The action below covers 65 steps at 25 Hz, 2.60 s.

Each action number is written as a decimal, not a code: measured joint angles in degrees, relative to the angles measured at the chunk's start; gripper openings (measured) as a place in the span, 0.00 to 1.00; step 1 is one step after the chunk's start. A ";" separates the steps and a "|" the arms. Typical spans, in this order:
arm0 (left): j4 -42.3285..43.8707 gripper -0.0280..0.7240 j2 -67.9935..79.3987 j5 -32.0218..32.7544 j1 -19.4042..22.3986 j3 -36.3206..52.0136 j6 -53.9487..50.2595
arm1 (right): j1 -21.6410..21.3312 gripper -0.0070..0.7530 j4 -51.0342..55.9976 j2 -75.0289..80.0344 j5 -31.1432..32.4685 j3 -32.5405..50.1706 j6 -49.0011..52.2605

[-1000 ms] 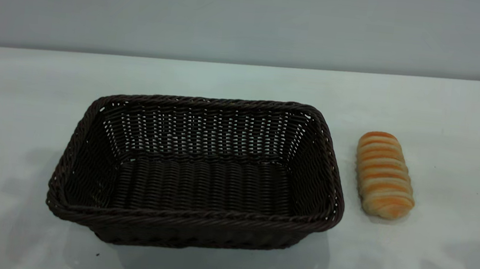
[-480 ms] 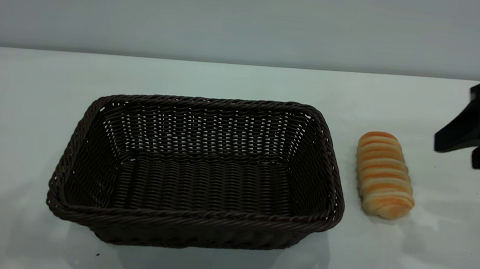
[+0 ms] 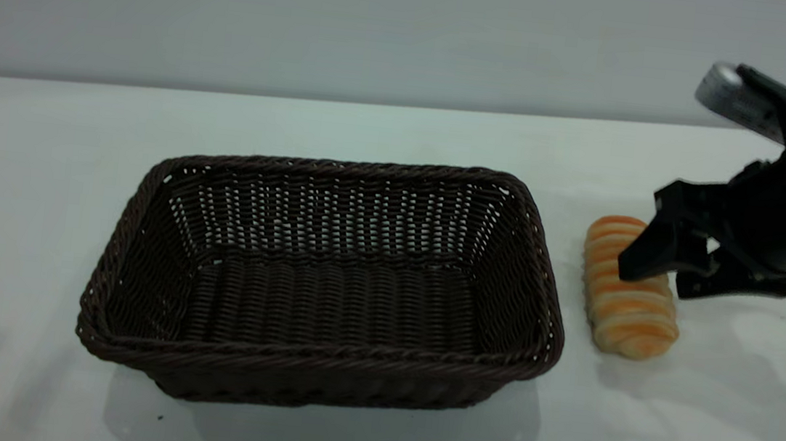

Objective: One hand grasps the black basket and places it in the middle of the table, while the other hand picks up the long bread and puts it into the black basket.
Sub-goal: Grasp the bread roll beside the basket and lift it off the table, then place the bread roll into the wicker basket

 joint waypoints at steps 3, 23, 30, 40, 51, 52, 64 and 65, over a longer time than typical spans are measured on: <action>0.00 0.83 -1.43 1.10 0.00 0.00 0.12 | 0.00 0.71 0.12 2.09 -0.20 -1.21 -0.53; 0.00 0.82 -5.04 3.01 0.00 0.00 0.54 | 0.00 0.17 2.42 11.73 -0.32 -5.63 -1.77; 0.00 0.82 -5.04 3.01 0.00 0.00 0.56 | -0.05 0.06 1.79 10.60 -0.61 -5.63 -1.77; 0.00 0.82 -5.04 3.01 0.00 0.00 0.89 | 0.00 0.05 -3.06 -9.73 1.18 -9.10 0.25; -0.38 0.82 -5.11 3.30 0.00 0.00 1.02 | 19.13 0.05 -5.85 -15.16 8.46 -10.19 4.27; -0.42 0.82 -5.11 3.51 0.00 0.00 1.02 | 20.98 0.05 -6.28 -14.71 7.20 -10.19 4.31; -1.38 0.82 -5.11 7.12 0.00 0.00 2.13 | 25.80 0.05 -8.06 -3.03 3.87 -10.12 5.72; -1.38 0.82 -5.11 7.13 0.00 0.00 2.13 | 25.80 0.05 -8.06 -2.51 3.87 -10.12 5.72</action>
